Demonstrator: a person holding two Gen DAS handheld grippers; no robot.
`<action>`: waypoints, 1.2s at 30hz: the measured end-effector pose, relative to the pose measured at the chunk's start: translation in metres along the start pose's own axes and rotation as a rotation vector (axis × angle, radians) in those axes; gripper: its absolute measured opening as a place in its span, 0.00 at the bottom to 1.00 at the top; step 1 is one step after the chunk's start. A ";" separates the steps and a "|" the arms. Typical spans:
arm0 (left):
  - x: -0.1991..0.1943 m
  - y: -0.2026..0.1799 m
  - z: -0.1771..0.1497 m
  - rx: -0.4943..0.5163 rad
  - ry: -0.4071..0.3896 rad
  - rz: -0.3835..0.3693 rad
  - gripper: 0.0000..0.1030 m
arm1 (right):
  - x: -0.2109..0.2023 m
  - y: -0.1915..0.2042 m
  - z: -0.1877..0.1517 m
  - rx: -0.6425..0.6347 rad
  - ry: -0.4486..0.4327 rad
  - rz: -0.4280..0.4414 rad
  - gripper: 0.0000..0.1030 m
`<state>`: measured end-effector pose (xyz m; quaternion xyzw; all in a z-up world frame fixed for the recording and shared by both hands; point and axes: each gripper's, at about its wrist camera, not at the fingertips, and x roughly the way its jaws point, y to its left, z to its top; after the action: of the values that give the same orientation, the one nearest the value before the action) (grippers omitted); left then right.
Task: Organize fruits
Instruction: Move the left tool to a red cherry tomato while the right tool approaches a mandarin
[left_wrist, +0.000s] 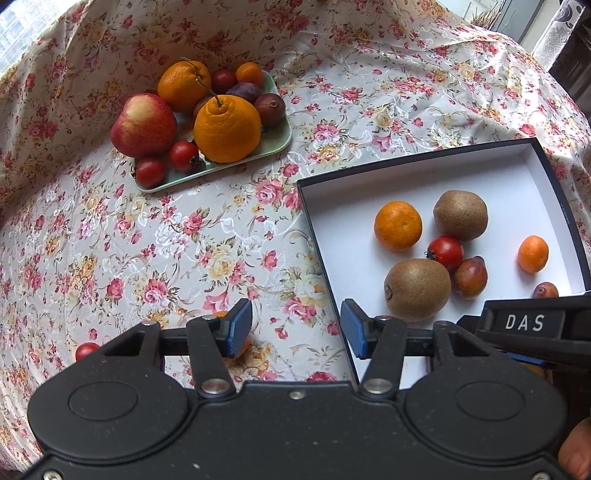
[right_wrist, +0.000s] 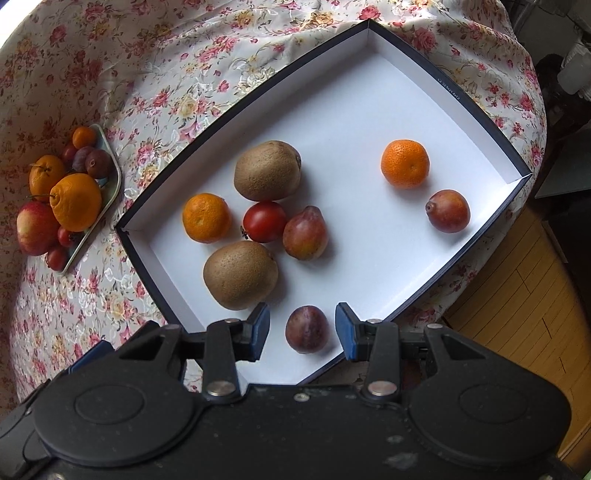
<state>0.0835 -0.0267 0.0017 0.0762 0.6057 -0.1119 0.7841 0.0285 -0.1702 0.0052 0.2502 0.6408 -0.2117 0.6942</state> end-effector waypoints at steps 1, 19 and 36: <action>-0.001 0.005 0.000 -0.007 0.000 0.001 0.57 | 0.001 0.006 -0.002 -0.009 0.004 0.004 0.42; -0.008 0.113 -0.015 -0.143 0.009 0.056 0.57 | 0.011 0.118 -0.042 -0.180 0.054 0.056 0.42; -0.011 0.203 -0.035 -0.292 0.029 0.064 0.57 | 0.046 0.189 -0.075 -0.291 0.096 0.013 0.41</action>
<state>0.1025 0.1783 0.0005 -0.0179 0.6239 0.0036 0.7813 0.0901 0.0257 -0.0299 0.1608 0.6955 -0.0999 0.6931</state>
